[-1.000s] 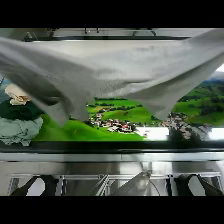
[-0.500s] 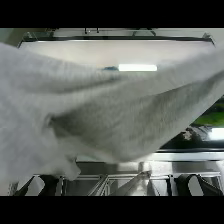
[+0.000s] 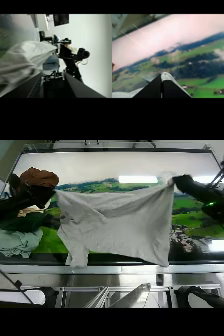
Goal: Fold the shirts.
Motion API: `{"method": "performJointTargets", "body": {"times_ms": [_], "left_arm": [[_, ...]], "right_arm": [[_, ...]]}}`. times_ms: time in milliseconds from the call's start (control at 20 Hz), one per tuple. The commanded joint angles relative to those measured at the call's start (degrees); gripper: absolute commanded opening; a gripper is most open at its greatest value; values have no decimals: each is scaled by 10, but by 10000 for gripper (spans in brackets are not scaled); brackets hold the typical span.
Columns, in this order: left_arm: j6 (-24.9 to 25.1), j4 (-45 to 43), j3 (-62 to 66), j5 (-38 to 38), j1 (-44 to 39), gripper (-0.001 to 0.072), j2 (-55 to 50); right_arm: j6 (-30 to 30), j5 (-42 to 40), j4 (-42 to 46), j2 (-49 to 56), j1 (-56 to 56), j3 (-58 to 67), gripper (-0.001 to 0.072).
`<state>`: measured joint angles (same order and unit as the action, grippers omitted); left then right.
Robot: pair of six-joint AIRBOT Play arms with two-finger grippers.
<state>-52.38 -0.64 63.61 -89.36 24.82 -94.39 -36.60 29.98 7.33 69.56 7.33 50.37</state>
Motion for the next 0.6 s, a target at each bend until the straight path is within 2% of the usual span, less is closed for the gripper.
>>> {"method": "performJointTargets", "body": {"times_ms": [0, 50, 100, 150, 200, 250, 300, 350, 400, 450, 500, 550], "left_arm": [[-2, 86, 78, -63, -1, 334, -155], [-9, 119, 103, -93, 7, 334, -178], [-13, 146, 124, -122, 14, 334, -191], [-16, 175, 143, -147, 23, 333, -196], [-23, 193, 156, -165, 33, 330, -194], [-33, 188, 162, -172, 42, 222, -184], [-34, 160, 160, -171, 54, 25, -166], [-34, 120, 152, -171, 66, 2, -143], [-28, 80, 137, -171, 77, 1, -118], [-14, 33, 118, -171, 91, 2, -90], [-3, -15, 95, -169, 106, 2, -63], [-1, -76, 69, -158, 122, 2, -34]], "right_arm": [[1, -45, 8, 123, -4, 21, 66], [2, -45, 8, 132, 4, 31, 246], [2, -42, 11, 131, 17, 40, 397], [2, -24, 24, 127, 33, 49, 412], [1, 19, 47, 119, 56, 54, 411], [-15, 73, 74, 109, 84, 54, 410], [-61, 134, 116, 101, 115, 54, 388], [-113, 198, 171, 94, 151, 54, 304], [-155, 263, 229, 88, 186, 49, 286], [-197, 314, 280, 80, 218, 39, 205], [-228, 360, 330, 70, 248, 23, 155], [-252, 397, 376, 55, 276, 2, 151]]}}
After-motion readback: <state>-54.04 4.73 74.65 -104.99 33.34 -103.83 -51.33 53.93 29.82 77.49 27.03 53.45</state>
